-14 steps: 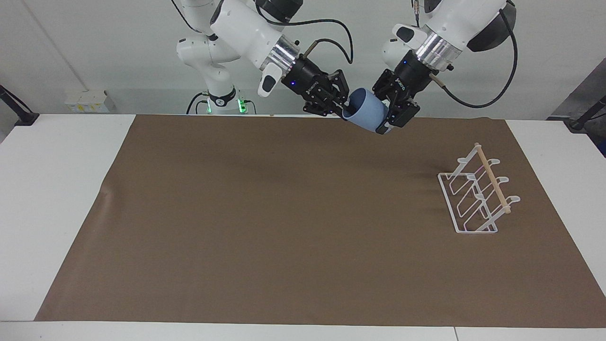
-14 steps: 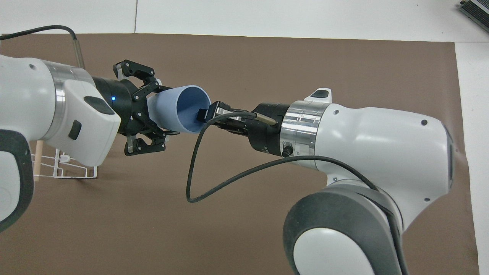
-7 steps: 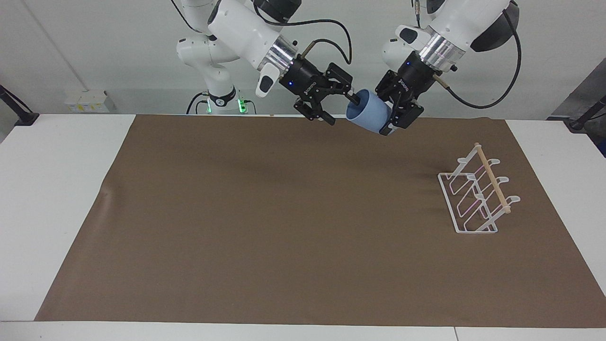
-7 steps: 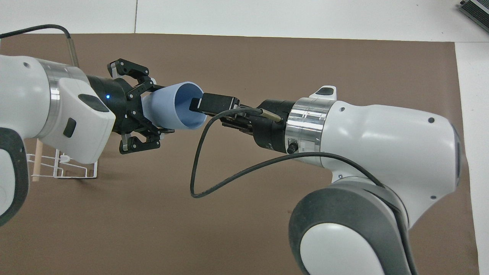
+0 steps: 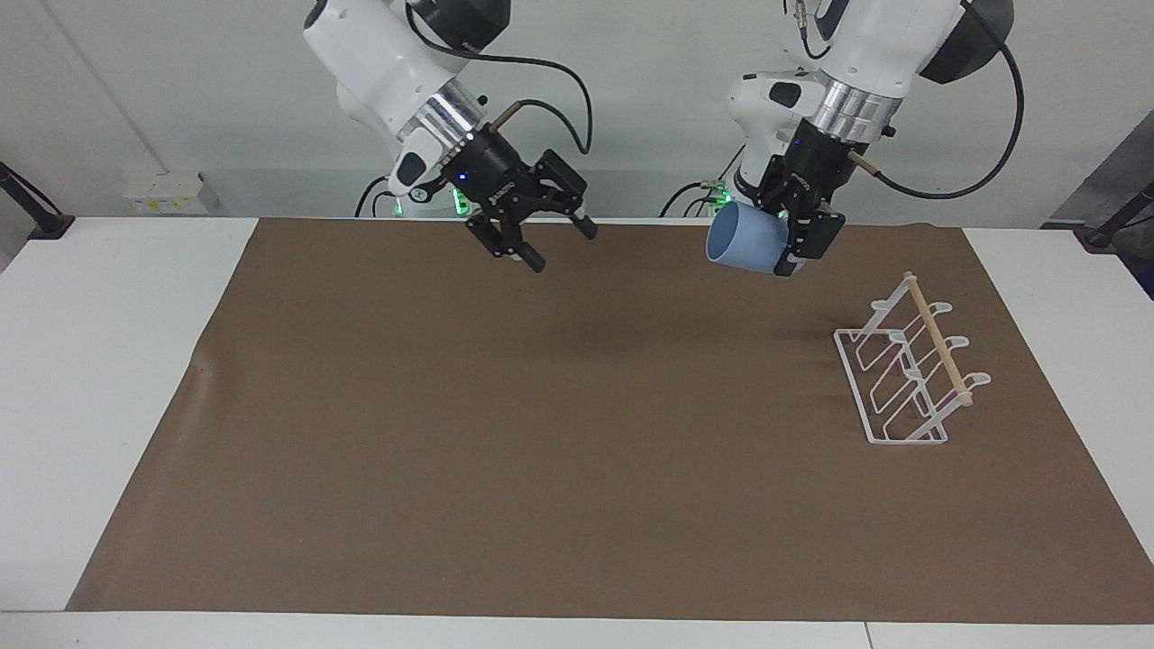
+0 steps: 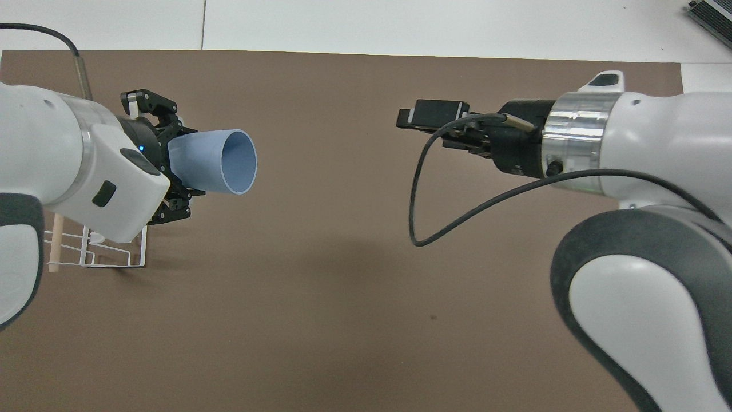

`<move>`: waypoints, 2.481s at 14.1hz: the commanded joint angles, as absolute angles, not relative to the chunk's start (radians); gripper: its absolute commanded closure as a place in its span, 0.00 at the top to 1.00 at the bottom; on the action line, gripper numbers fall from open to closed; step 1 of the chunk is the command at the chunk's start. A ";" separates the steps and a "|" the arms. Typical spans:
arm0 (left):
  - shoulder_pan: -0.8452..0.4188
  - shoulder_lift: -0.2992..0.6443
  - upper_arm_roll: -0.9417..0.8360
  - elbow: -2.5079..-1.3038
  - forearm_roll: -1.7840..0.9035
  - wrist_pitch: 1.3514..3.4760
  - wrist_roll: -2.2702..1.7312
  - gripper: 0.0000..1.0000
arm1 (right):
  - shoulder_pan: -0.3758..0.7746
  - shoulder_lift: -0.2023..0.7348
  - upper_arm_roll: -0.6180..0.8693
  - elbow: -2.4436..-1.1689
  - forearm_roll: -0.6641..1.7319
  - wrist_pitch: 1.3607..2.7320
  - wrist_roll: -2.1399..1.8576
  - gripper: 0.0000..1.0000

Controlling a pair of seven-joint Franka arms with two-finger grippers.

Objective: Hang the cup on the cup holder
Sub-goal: 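Open the right gripper and withdraw it while the left gripper pulls back, then lower the cup onto the wire rack's hook with the left gripper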

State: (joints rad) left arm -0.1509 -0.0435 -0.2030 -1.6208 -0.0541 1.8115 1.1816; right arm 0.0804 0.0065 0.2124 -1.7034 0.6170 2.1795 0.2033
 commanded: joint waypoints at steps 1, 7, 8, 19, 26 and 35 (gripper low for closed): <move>-0.150 -0.083 -0.199 -1.660 0.085 1.783 1.173 0.00 | 0.075 0.003 0.120 -1.681 0.435 2.038 0.073 0.96; -0.095 -0.036 -0.199 -1.700 0.388 1.821 1.169 0.00 | 0.084 -0.011 0.025 -1.684 0.034 1.801 0.029 0.96; -0.094 -0.014 -0.199 -1.700 0.438 1.831 1.166 0.00 | 0.087 -0.012 -0.006 -1.693 0.020 1.792 0.011 0.96; -0.078 0.147 -0.199 -1.704 0.926 1.883 1.095 0.00 | 0.089 -0.029 -0.038 -1.717 -0.021 1.721 -0.006 1.00; -0.037 0.172 -0.199 -1.724 1.009 1.968 1.097 0.00 | 0.092 -0.031 -0.029 -1.715 -0.020 1.720 0.069 1.00; -0.045 0.187 -0.199 -1.755 1.058 1.944 1.091 0.00 | 0.094 -0.037 -0.028 -1.717 -0.017 1.680 0.067 1.00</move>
State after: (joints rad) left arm -0.0454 0.2072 -0.1997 -1.7150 1.0330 1.9465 1.1100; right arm 0.0984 -0.0083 -0.0340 -1.6905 -0.0116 1.7010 0.0505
